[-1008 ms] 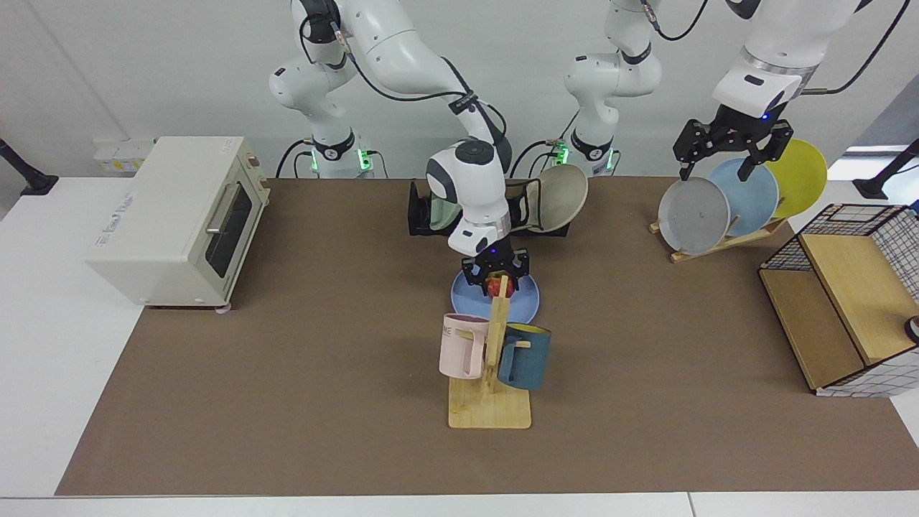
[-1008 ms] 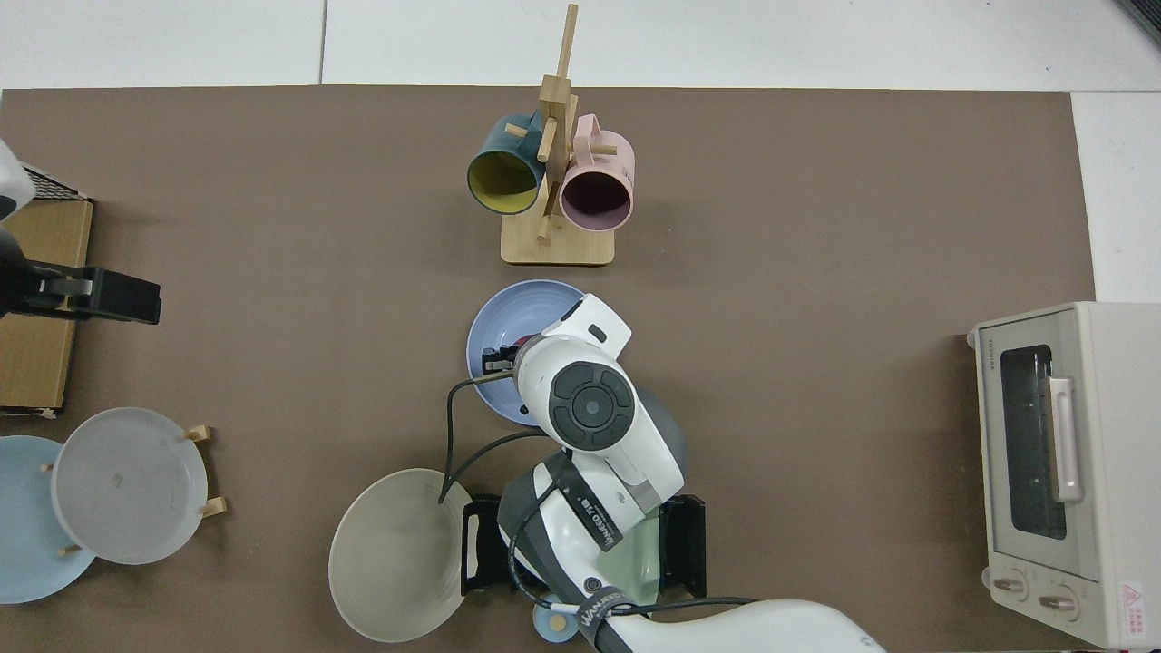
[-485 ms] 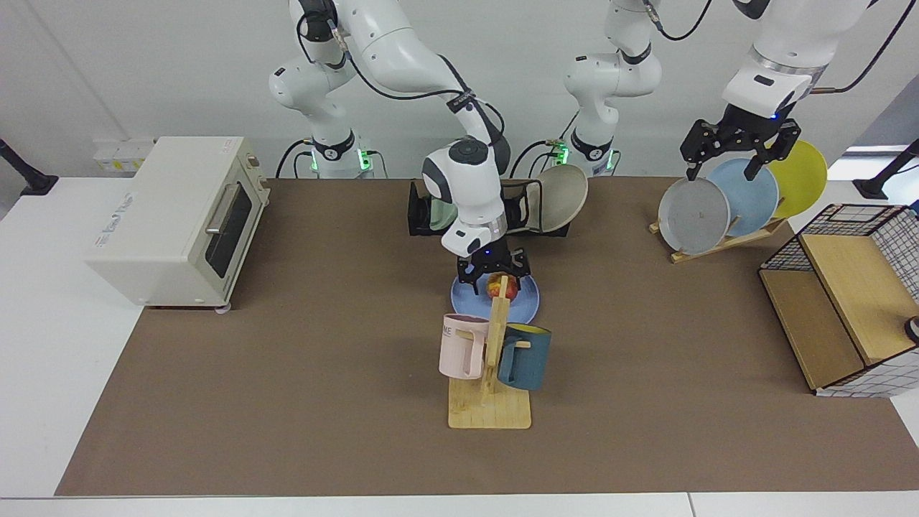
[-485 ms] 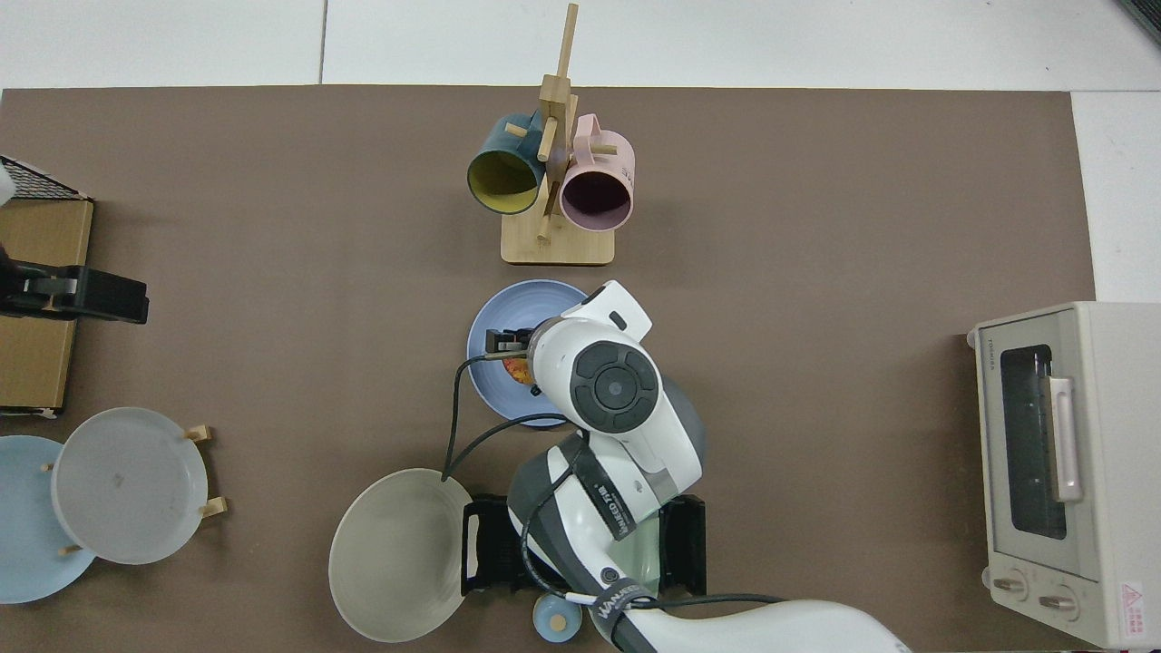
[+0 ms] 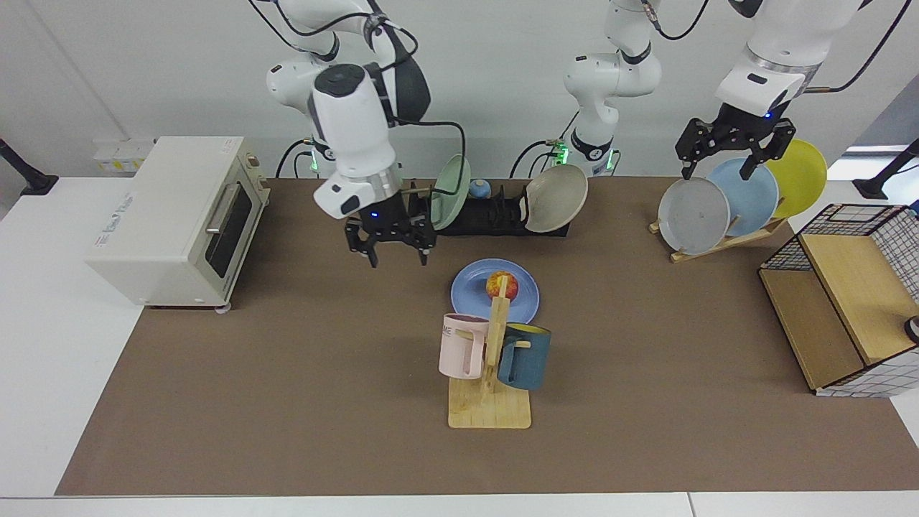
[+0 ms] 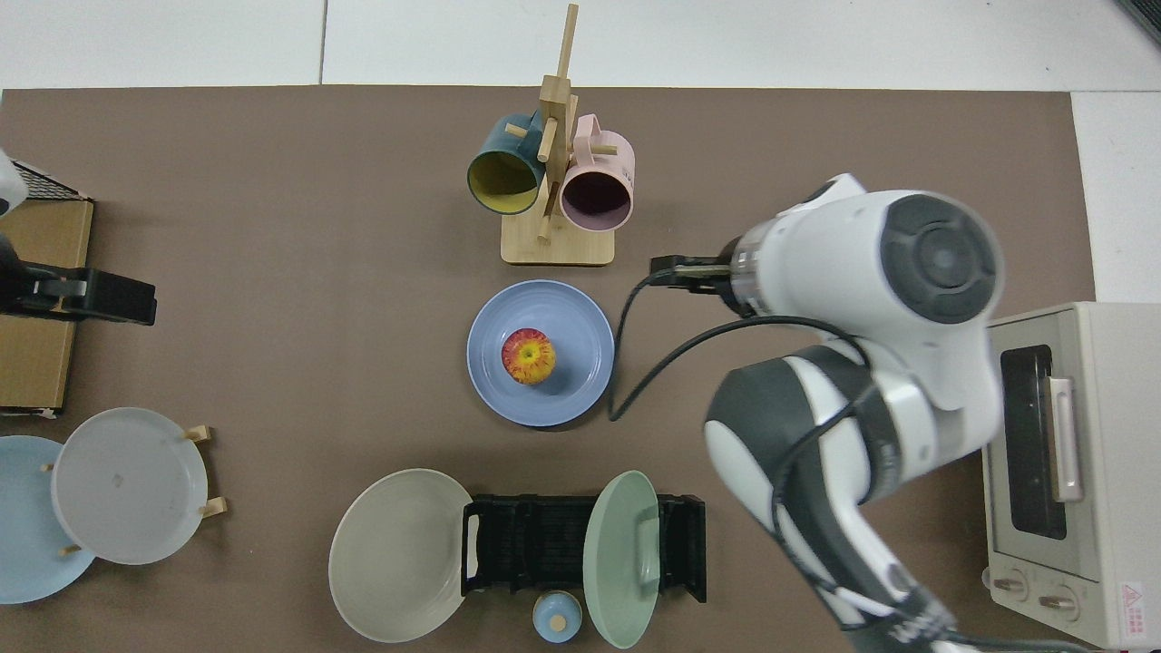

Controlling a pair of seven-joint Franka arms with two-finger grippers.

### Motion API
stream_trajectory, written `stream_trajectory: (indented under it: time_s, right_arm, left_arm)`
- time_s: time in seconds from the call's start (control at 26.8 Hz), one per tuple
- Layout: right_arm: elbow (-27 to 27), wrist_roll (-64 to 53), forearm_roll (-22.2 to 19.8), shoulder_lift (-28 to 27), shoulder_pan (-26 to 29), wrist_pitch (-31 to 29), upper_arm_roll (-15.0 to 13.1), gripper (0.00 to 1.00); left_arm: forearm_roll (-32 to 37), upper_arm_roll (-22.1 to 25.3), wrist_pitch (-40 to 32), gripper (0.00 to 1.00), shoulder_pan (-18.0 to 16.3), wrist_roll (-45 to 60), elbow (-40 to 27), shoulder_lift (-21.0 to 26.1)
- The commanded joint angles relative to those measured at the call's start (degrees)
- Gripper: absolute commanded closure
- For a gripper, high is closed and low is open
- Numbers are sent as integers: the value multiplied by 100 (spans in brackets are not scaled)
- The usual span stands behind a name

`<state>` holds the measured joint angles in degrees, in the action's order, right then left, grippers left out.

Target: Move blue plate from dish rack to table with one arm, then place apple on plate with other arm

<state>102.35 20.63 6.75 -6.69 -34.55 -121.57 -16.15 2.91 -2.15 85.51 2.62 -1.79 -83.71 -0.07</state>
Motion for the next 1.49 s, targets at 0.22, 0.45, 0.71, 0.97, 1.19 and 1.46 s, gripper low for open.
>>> stream_trajectory:
  time_s: [0.22, 0.45, 0.71, 0.97, 1.19, 1.46]
  right_arm:
    - [128, -1965, -270, 932, 1485, 1275, 85, 0]
    - [128, -2669, -279, 1029, 2119, 1618, 94, 0]
    - [154, -2679, -376, 1047, 2234, 1654, 112, 0]
    - [136, -2679, -367, 1047, 2260, 1636, 112, 0]
    - [128, -2679, -358, 1047, 2251, 1619, 129, 0]
    - [128, -2679, -332, 1047, 2163, 1619, 173, 0]
  left_arm:
    - [78, 13, -87, 0, -7, -5, -93, -134]
    - [69, 4, -87, 0, -7, 12, -93, -134]
    - [69, -5, -96, 0, 20, 21, -93, -134]
    - [60, -5, -96, 0, 64, 12, -93, -134]
    - [51, -14, -104, 0, 72, 30, -101, -151]
    - [69, -5, -140, 0, 72, 21, -101, -160]
